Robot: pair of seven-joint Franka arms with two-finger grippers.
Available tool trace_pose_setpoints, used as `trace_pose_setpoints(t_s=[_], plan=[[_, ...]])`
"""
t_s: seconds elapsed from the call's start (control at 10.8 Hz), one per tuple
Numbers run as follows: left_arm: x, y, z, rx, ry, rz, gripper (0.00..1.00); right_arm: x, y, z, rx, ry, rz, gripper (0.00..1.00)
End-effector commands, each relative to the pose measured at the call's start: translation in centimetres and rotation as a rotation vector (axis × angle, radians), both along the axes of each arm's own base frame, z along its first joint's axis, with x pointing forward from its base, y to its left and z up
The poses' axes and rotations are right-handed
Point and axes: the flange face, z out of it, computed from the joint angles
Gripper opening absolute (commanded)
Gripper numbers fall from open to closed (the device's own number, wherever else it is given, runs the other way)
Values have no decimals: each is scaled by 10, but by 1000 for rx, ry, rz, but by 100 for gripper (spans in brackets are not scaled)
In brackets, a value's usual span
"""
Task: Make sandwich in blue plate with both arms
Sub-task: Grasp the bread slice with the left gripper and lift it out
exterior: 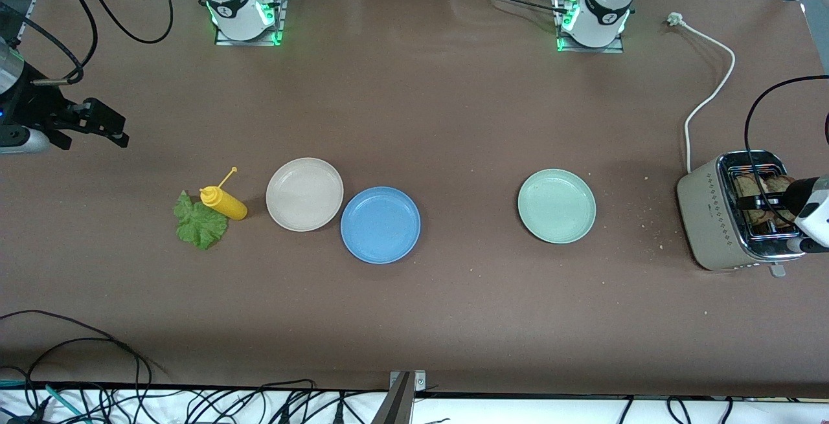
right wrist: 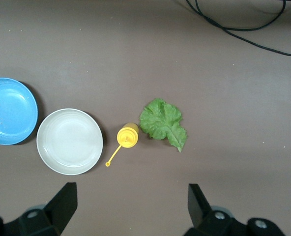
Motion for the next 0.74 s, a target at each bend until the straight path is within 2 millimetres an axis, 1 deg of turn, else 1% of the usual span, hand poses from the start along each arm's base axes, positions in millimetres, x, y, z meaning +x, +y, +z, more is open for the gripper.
trace_pose_setpoints(t_s=[0.0,0.09,0.18,0.28,0.37,0.55,0.65], plan=[[0,1,4,15,20,-14,0,-1,-1,4,-2,-2,-1,100],[0,1,6,14,23,-15,0,-1,-1,4,-2,-2,-1,100],[1,0,12,15,15,-17,0,-1,-2,4,-2,-2,-2,100],[0,-5,17,2,27,-18,0,-1,-4,4,-2,-2,-5,100],[5,-16,35,1,26,-33,0,0,-10,2,-3,1,-16,100],[5,-35,89,-1,33,-53,0,1,-10,0,-3,4,-16,100],[2,-46,116,-3,27,-64,0,1,-10,0,-3,4,-16,100]])
